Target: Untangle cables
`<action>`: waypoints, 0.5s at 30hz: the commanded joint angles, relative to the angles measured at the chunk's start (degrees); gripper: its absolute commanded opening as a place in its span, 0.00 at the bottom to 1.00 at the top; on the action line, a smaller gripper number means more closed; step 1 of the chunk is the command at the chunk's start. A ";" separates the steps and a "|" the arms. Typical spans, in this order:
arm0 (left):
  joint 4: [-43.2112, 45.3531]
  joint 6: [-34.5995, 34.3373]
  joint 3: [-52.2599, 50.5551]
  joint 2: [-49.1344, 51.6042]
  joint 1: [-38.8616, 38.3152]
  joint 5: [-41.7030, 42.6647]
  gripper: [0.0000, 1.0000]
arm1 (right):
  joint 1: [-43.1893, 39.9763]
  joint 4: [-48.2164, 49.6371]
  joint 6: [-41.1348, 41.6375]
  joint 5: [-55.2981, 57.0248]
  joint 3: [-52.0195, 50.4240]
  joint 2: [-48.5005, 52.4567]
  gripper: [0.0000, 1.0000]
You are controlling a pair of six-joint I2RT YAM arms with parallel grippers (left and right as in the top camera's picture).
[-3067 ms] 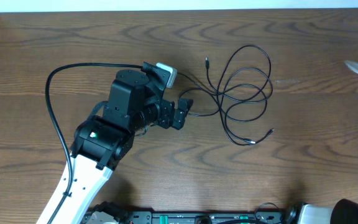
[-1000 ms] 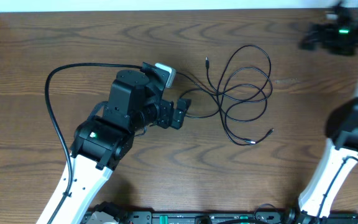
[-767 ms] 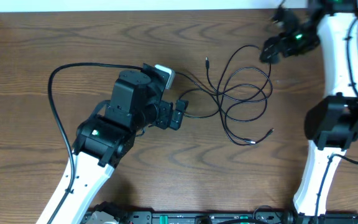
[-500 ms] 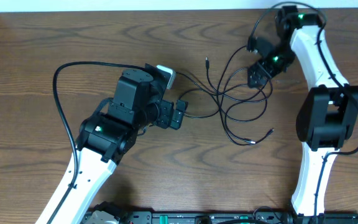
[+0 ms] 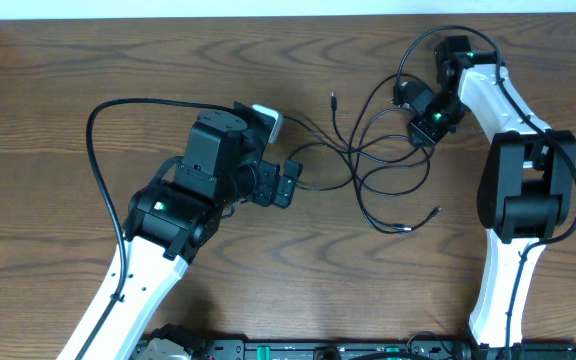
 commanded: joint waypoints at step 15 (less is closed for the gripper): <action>-0.11 0.98 0.44 0.31 0.00 -0.74 1.00 | 3.30 -10.10 25.33 -4.07 28.59 -25.11 0.01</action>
